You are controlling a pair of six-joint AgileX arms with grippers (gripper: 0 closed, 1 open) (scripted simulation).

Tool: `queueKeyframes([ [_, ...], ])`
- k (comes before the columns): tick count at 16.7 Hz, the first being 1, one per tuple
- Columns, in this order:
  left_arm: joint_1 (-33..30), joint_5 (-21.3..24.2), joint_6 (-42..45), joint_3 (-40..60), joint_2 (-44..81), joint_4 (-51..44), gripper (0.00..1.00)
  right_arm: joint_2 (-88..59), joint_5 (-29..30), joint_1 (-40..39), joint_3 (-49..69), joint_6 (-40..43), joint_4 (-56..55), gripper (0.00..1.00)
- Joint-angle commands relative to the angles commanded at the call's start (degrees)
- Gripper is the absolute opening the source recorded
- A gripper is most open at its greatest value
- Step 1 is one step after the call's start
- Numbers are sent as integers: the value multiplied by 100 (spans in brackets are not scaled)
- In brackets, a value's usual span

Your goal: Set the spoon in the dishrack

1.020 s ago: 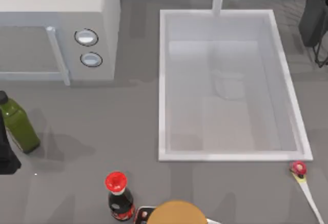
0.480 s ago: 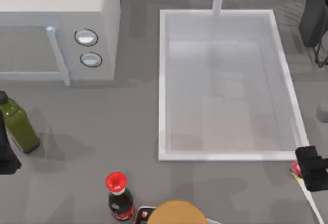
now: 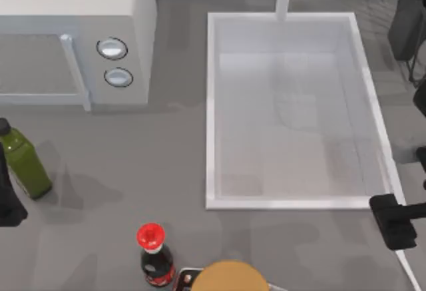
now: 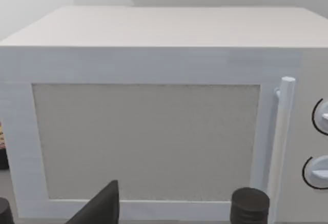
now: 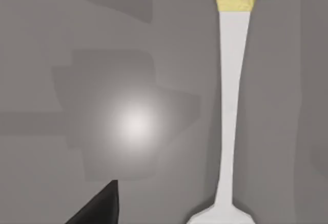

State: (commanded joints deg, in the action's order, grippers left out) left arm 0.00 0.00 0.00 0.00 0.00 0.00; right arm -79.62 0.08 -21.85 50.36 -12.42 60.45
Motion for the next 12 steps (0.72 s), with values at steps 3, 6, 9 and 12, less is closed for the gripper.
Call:
queueKeyframes([
  [3, 0, 0, 0, 0, 0, 0, 100, -30, -1, 21, -77, 10, -103, 100],
  [6, 0, 0, 0, 0, 0, 0, 100, -310, -1, 7, -389, 3, -672, 100],
  [9, 0, 0, 0, 0, 0, 0, 100, -743, -1, -4, -858, -16, -1662, 100],
  [12, 0, 0, 0, 0, 0, 0, 100, -1123, -1, -14, -1281, -32, -2461, 100],
])
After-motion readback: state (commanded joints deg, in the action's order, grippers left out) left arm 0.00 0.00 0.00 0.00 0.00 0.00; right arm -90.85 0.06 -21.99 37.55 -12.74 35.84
